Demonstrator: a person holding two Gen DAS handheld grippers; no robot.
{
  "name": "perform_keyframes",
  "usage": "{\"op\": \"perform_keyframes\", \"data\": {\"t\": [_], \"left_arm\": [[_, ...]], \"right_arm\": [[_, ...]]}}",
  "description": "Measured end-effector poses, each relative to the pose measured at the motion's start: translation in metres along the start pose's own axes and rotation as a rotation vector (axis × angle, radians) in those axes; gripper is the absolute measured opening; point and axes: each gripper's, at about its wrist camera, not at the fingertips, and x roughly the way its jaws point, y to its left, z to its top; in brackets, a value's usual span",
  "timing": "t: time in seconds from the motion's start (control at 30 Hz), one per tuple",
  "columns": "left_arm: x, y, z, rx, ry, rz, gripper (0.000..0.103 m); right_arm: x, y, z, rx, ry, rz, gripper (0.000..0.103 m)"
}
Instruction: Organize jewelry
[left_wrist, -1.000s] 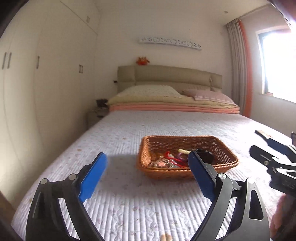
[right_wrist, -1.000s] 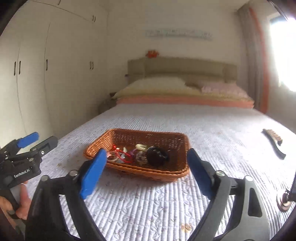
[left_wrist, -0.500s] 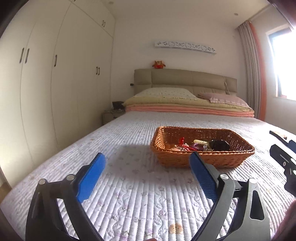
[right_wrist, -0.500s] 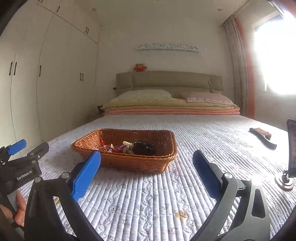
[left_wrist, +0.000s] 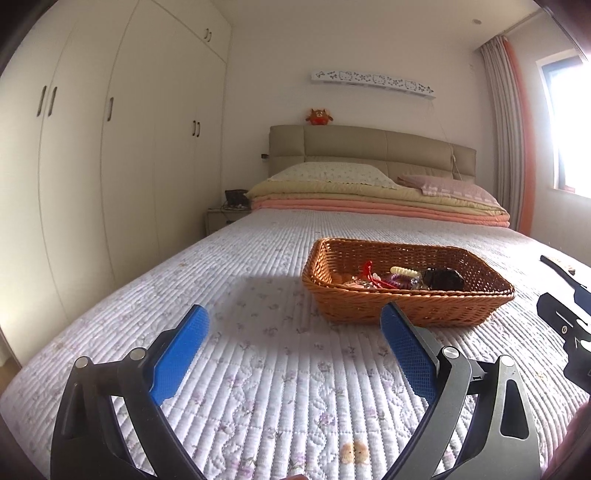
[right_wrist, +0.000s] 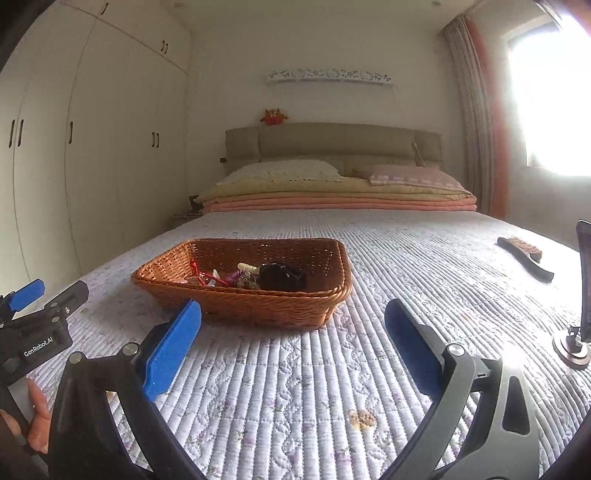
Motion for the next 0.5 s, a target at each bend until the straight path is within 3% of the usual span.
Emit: {"op": "perform_keyframes", "data": {"t": [0.5], "left_arm": [[0.0021,0.0003,-0.0012,0.0,0.012,-0.003,0.092]], "right_arm": [[0.0035,-0.001,-0.0006,0.008,0.016,-0.01,0.095]]}}
